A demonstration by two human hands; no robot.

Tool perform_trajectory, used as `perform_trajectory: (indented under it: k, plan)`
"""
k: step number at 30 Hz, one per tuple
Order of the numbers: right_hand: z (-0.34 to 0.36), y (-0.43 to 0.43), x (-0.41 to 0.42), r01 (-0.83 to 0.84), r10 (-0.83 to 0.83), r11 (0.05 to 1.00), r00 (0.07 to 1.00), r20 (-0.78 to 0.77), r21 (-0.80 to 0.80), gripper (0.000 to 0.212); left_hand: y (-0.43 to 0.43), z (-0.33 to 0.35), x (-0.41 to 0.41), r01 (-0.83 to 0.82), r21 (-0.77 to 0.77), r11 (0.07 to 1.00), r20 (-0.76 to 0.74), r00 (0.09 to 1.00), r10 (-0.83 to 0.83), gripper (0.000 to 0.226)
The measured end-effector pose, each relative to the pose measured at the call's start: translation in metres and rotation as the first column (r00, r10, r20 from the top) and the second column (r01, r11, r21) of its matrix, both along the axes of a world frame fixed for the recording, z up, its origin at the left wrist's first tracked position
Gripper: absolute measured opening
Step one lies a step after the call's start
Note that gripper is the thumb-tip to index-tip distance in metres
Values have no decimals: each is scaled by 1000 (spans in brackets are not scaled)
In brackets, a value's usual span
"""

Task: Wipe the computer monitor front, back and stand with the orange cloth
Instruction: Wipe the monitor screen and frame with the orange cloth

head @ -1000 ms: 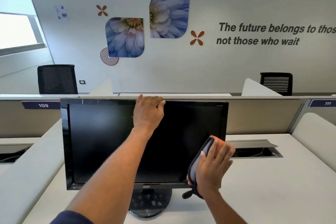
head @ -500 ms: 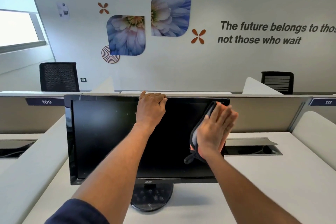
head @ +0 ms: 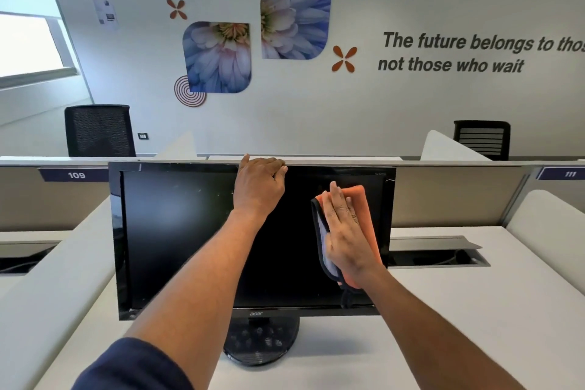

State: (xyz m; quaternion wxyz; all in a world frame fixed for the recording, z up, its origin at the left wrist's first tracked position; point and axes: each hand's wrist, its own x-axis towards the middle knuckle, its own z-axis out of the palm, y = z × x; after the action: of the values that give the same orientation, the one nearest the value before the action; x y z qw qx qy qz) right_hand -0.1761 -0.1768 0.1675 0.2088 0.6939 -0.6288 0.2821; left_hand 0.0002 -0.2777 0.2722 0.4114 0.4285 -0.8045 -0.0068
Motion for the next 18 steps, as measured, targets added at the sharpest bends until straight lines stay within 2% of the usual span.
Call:
perform_trajectory:
  k: [2, 5, 9, 11, 14, 18]
  plan:
    - [-5, 0, -7, 63, -65, 995, 998, -19, -82, 89, 1, 0, -1, 4, -4, 1000, -2, 1000, -4, 29]
    - [-14, 3, -11, 180, -185, 969, 983, -12, -170, 72, 0, -1, 0, 5, 1, 1000, -8, 1000, -5, 30]
    - [-27, 7, -4, 278, -285, 955, 957, -57, -103, 66, 0, -1, 1, -2, 10, 1000, 1, 1000, 2, 32]
    - [-30, 10, 2, 310, -311, 950, 950, -24, -48, 71, 2, -1, -1, -3, 15, 1000, 8, 1000, 3, 32]
    - [-36, 13, 8, 274, -270, 961, 958, -93, 25, 80, 0, -1, -1, -11, 22, 1000, 4, 1000, 11, 32]
    - [-64, 22, 18, 105, -90, 993, 973, -212, 59, 66, -2, -1, -2, -18, 26, 1000, 15, 1000, 18, 32]
